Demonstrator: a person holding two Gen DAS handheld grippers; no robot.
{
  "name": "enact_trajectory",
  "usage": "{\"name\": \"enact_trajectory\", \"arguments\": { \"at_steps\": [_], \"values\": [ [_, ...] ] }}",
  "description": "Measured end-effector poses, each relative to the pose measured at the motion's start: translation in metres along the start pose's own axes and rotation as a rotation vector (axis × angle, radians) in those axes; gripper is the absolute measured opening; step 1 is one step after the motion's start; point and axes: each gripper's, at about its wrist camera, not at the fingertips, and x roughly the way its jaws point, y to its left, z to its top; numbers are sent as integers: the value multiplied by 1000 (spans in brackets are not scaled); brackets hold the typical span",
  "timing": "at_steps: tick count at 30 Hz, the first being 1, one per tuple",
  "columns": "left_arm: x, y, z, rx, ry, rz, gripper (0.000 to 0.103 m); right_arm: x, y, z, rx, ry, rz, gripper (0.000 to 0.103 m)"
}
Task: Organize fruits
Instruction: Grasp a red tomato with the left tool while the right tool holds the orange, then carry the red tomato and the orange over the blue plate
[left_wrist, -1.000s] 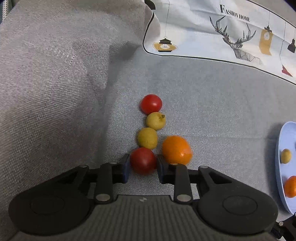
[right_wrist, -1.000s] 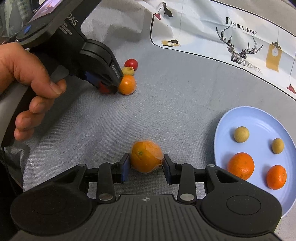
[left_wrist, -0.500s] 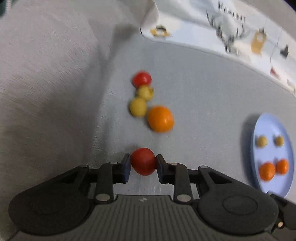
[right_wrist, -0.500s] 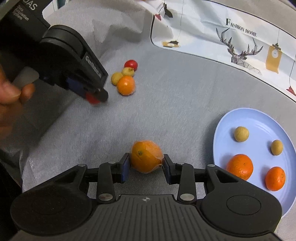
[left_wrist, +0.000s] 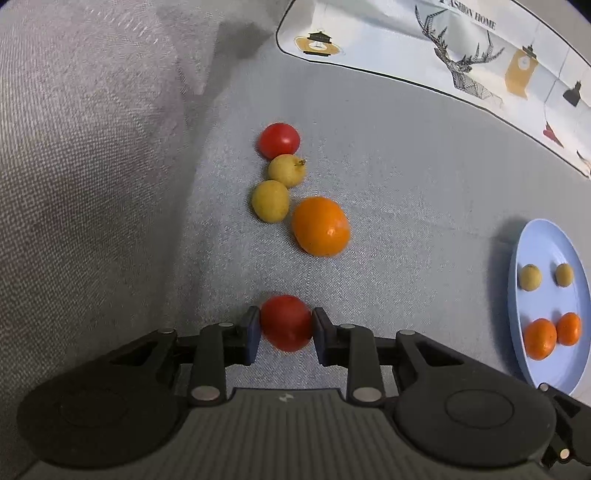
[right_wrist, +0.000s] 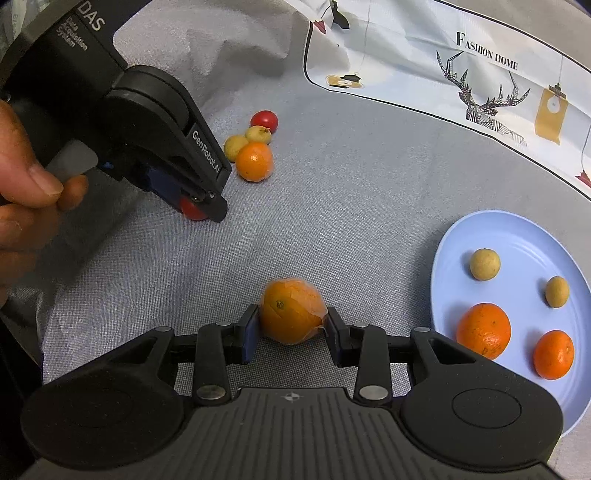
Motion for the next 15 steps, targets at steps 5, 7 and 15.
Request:
{"name": "enact_trajectory", "arguments": {
  "at_steps": [5, 7, 15],
  "values": [
    [-7, 1, -2, -12, -27, -3, 32, -3, 2, -1, -7, -15, -6, 39],
    [-12, 0, -3, 2, -48, 6, 32, -7, 2, 0, -7, -36, -6, 39],
    [-35, -2, -2, 5, -132, -7, 32, -24, -5, 5, 29, -126, -16, 38]
  ]
}}
